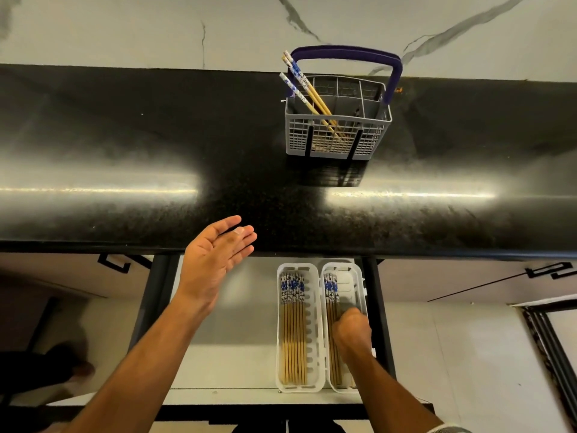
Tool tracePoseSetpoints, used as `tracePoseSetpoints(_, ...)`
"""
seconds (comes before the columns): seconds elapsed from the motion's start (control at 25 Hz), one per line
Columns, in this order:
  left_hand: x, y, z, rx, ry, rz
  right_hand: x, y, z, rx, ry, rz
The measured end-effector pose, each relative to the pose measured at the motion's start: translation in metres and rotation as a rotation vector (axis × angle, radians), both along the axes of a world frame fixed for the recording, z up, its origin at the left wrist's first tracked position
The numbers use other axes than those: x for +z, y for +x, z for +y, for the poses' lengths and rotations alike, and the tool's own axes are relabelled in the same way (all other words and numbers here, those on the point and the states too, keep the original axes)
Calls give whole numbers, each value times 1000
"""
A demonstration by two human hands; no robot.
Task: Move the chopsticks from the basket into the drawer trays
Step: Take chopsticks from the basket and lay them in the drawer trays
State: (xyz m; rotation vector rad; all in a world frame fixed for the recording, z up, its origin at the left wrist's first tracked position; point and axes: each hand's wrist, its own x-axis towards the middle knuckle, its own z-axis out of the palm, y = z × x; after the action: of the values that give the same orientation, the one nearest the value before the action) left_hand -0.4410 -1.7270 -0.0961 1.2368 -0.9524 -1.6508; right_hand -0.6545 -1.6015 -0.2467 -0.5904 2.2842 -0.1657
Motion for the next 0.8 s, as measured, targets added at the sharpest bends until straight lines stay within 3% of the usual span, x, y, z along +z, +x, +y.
tracePoseSetpoints(0.8, -3, 12, 4, 32, 15, 34, -4, 8, 10, 172, -12, 119)
